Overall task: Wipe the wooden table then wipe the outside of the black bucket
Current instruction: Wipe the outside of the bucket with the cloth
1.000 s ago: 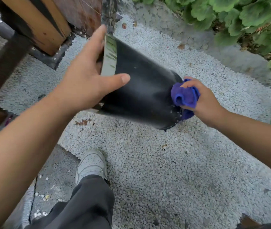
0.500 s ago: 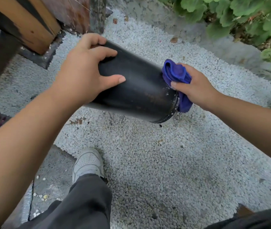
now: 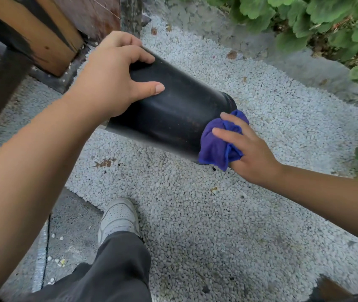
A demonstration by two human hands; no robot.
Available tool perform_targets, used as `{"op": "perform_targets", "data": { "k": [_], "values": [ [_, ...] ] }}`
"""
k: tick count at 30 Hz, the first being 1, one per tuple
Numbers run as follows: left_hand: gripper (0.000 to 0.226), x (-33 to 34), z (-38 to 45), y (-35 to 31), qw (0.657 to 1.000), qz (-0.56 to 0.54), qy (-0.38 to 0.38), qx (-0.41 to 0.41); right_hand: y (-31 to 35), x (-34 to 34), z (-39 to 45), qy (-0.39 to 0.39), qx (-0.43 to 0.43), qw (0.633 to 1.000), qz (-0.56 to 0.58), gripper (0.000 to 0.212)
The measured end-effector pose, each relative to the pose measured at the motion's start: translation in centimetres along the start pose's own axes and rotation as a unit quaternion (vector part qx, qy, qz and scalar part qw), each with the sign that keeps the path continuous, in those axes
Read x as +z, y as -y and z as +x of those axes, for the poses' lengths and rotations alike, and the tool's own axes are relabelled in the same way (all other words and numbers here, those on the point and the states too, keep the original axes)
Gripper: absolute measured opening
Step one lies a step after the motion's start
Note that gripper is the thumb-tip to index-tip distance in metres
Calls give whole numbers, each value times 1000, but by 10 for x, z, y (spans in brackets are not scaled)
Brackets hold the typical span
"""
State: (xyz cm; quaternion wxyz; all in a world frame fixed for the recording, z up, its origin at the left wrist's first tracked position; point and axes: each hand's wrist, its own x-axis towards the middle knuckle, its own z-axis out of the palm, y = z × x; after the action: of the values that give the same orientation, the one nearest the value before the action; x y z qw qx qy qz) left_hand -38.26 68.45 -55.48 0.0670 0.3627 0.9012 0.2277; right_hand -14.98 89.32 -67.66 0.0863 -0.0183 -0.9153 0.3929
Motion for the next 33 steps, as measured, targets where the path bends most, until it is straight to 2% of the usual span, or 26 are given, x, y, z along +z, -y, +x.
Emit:
{"op": "perform_targets", "data": {
  "k": [3, 5, 7, 9, 10, 12, 14, 16, 18, 20, 22, 26, 28, 30, 33],
  "values": [
    [56, 1, 2, 0, 1000, -8, 9, 1, -2, 3, -2, 18, -53, 998, -30, 59],
    [53, 2, 3, 1, 1000, -6, -7, 9, -3, 5, 1, 16, -17, 1000, 6, 63],
    [41, -2, 7, 2, 993, -47, -104, -4, -3, 3, 9, 2, 22, 998, 50, 64],
    [27, -7, 7, 7, 964, -154, -215, -36, -2, -1, 20, -20, 54, 994, 88, 64],
    [24, -9, 4, 10, 953, -185, -238, -35, -3, -5, 25, -36, 69, 990, 114, 63],
    [32, -4, -14, 17, 951, -215, -221, -12, -5, -13, 37, -70, 95, 982, 147, 60],
    [53, 7, -43, 26, 963, -228, -143, -27, -11, -22, 49, -104, 108, 981, 126, 58],
    [81, 22, -70, 33, 985, -141, -53, -84, -16, -29, 55, -105, 125, 978, 126, 53],
    [99, 36, -84, 36, 990, -85, -36, -106, -16, -32, 57, -82, 133, 977, 143, 49],
    [83, 40, -79, 36, 988, -83, -74, -107, -14, -33, 60, -76, 128, 979, 140, 50],
    [68, 34, -67, 33, 987, -72, -74, -120, -10, -38, 66, -77, 129, 977, 151, 50],
    [65, 9, -50, 28, 988, -67, -84, -109, -9, -54, 76, -85, 133, 965, 211, 47],
    [73, 0, -45, 24, 991, -60, -80, -91, -11, -55, 79, -79, 142, 963, 216, 50],
    [97, 3, -44, 20, 993, -55, -60, -88, -14, -50, 80, -75, 166, 960, 214, 48],
    [121, 17, -47, 11, 997, 44, -7, -58, -14, -41, 85, -87, 192, 957, 201, 43]
  ]
}}
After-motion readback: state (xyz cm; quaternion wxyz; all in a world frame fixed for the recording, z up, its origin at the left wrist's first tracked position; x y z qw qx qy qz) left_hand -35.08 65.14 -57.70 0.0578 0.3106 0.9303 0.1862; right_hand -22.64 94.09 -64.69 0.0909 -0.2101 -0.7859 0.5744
